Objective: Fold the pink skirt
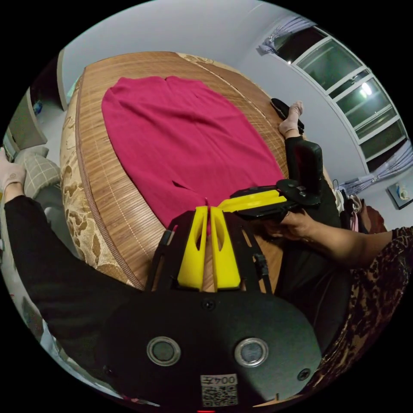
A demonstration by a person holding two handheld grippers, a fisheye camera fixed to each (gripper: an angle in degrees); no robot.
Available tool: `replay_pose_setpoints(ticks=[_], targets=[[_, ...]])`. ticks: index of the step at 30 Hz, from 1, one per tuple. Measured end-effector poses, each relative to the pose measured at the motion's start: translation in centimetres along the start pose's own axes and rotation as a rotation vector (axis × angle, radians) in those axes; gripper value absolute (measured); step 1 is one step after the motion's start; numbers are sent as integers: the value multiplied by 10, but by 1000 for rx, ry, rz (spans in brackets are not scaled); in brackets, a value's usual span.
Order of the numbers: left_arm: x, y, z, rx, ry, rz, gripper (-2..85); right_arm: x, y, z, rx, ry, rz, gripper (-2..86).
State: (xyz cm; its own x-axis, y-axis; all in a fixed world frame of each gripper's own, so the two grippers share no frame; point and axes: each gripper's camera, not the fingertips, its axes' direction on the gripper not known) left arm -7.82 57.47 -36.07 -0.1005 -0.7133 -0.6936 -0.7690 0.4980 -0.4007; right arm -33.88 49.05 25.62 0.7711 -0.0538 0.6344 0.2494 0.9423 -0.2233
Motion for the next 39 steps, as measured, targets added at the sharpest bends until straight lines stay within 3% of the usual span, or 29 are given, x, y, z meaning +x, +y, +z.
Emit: replay_pose_setpoints(ticks=[9,17,27,39], targets=[[19,-6,22,-82,-7,119,23,56,1,-16,23,-216,212,3],[48,-6,39,-139,-42,230,78,87,-1,-33,32,-290,280,7],[97,-1,59,-152,-222,364,97,123,-2,-55,40,-416,350,23],[114,-7,76,-139,-255,325,85,156,0,-79,116,-647,391,104]])
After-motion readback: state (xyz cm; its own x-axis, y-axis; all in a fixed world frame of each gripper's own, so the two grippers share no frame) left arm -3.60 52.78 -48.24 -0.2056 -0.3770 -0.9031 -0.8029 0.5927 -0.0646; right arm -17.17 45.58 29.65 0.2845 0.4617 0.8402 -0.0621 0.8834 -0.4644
